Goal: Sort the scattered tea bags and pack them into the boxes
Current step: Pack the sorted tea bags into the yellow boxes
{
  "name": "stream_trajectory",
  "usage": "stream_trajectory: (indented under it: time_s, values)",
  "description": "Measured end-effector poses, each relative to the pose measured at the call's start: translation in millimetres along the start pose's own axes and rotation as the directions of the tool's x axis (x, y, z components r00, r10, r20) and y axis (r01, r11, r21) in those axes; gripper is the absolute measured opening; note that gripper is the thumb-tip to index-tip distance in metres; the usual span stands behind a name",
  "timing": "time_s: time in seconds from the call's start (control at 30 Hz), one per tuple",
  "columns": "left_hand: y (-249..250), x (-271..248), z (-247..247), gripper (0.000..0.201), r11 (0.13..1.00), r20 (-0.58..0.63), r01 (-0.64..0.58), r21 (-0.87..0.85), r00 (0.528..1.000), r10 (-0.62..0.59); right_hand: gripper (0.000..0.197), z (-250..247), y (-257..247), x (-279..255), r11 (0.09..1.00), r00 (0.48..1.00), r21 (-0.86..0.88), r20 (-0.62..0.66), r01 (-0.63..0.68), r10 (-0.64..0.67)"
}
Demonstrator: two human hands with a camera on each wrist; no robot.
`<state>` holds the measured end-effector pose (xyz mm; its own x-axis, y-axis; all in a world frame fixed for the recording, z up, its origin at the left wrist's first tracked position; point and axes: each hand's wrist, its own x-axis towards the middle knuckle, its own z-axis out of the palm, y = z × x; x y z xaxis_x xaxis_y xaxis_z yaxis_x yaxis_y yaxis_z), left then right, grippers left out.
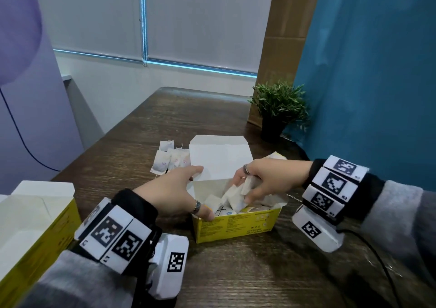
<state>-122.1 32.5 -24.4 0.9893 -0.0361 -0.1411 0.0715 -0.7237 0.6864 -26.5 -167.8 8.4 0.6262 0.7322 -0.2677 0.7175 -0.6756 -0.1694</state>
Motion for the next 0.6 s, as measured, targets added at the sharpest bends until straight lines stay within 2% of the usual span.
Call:
stream_trajectory:
  time_s: [0.1,0.27,0.43,0.53,0.6]
  values:
    - [1,-1,-1,0.109,1.0,0.003,0.004,0.001,1.0,-0.004,0.042,-12,-1,-5,0.999,0.999,0.029,-0.028,-0.017,0.018]
    - [0,0,-1,0.111,1.0,0.004,0.006,0.002,1.0,-0.006,0.026,-47,2,-25,0.993,0.995,0.059,0.014,-0.102,0.101]
    - [0,0,-1,0.112,1.0,0.01,0.007,0.004,1.0,-0.007,0.018,-55,-9,-21,0.998,0.99,0.037,-0.124,-0.058,0.062]
    - [0,0,-1,0.111,1.0,0.01,0.004,0.009,1.0,-0.004,0.014,-51,-18,-9,0.988,0.977,0.155,-0.214,0.026,0.008]
    - [2,0,-1,0.11,1.0,0.015,-0.002,0.026,1.0,0.002,0.016,-39,-23,4,0.952,0.981,0.305,-0.194,0.038,0.023]
